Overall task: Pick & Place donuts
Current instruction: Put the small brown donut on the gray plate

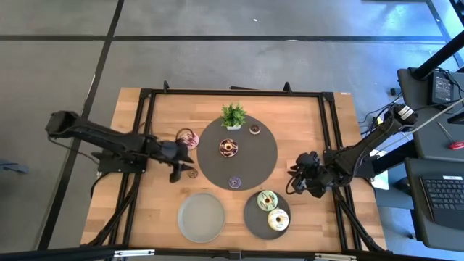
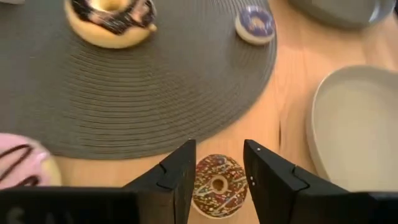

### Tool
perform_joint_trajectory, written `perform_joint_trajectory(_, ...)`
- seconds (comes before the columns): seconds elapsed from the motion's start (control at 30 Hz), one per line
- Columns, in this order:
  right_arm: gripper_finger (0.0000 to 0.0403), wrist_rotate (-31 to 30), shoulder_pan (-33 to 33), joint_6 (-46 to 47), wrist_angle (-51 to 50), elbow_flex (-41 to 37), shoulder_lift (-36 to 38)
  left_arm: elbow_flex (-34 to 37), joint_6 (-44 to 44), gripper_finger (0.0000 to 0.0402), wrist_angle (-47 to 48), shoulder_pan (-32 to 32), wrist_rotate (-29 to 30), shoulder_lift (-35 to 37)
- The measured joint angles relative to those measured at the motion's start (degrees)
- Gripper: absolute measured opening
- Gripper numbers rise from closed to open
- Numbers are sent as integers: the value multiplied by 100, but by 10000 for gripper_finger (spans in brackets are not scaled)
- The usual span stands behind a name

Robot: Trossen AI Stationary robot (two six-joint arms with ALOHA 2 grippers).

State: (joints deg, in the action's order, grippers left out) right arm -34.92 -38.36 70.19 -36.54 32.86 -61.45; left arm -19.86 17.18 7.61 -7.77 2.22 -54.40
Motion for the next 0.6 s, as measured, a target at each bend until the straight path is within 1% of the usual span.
perform_joint_trajectory(0.23,114,3,1,2,195,-201,0,-493,-340,129,89,-580,746,-1033)
perform_joint_trajectory(0.43,114,5,1,2,265,-199,0,-644,-50,129,506,-649,787,-1619)
perform_joint_trajectory(0.6,114,5,1,-11,262,-198,0,-646,158,129,510,-649,862,-1860)
